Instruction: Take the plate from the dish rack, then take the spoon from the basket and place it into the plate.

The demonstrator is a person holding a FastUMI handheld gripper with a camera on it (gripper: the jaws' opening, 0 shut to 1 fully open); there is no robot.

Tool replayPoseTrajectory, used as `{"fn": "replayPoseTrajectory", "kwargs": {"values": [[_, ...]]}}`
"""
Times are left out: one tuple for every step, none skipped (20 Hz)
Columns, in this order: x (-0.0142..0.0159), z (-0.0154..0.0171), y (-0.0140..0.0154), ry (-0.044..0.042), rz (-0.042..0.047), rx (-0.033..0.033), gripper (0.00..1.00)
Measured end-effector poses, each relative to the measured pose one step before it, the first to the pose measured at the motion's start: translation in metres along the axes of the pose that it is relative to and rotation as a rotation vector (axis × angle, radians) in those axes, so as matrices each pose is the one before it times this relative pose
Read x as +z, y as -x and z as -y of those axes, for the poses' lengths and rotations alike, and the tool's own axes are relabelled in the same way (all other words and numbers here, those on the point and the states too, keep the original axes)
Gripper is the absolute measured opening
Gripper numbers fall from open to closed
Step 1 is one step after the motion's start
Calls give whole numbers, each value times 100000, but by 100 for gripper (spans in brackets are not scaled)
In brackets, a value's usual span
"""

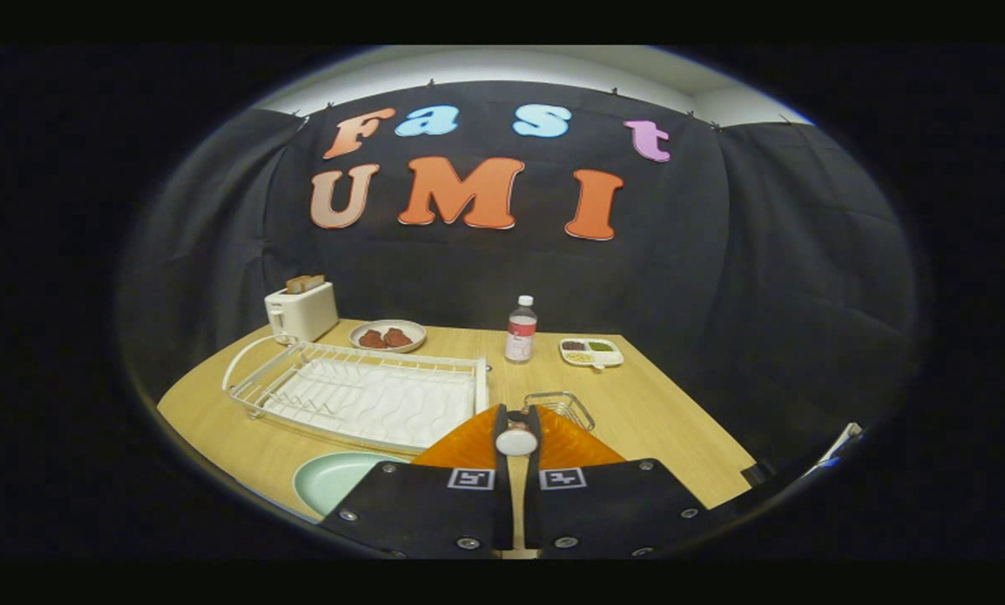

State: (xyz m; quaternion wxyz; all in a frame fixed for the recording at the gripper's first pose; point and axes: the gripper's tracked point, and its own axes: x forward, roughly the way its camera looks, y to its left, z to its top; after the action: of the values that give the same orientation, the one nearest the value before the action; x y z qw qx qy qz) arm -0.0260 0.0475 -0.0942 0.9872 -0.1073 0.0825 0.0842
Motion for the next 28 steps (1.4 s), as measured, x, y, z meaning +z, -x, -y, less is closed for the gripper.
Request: {"fn": "replayPoseTrajectory", "kwargs": {"values": [[11, -880, 716, 299, 375, 1065, 5], [-103, -742, 605, 302, 529, 516, 5], [-173, -949, 555, 183, 113, 1092, 5], [-240, -867, 506, -699, -342, 1240, 5], [-199, -1059, 408, -1324, -455, 2084, 5], [-258, -1020, 422, -1349, -438, 1765, 5], [-276, -852, 356, -644, -600, 1695, 5], [-331, -701, 73, -61, -365, 1498, 5], [-310, -746, 227, -225, -320, 1554, 5], [-511, -746, 71, -160, -701, 1818, 5], [-607, -677, -32, -43, -1060, 1449, 5], [-655, -599, -83, 279, -1011, 1274, 5], [-692, -478, -107, 398, -1225, 1007, 5], [-777, -489, -286, 147, -1375, 783, 5], [-889, -508, -395, -180, -1894, 1164, 5], [-764, -729, -309, -337, -1360, 1381, 5], [-648, -542, -501, 475, -1138, 1113, 5], [-636, -380, -602, 1614, -1176, 447, 5], [-526, -229, -336, 1998, -777, 358, 5], [-521, -217, -502, 1502, -944, 293, 5], [-508, -445, -273, 1094, -1084, 725, 6], [-359, -233, -352, 550, -1002, 567, 6], [-491, -193, -361, 232, -1357, 220, 6], [-321, -282, -235, -312, -1311, 704, 8], [-644, -285, -99, -986, -2146, 845, 10], [-167, -152, -97, -1200, -1562, 423, 12], [-290, -167, 13, -930, -1050, 246, 13], [-154, 164, -145, -261, -1377, -339, 14]]}}
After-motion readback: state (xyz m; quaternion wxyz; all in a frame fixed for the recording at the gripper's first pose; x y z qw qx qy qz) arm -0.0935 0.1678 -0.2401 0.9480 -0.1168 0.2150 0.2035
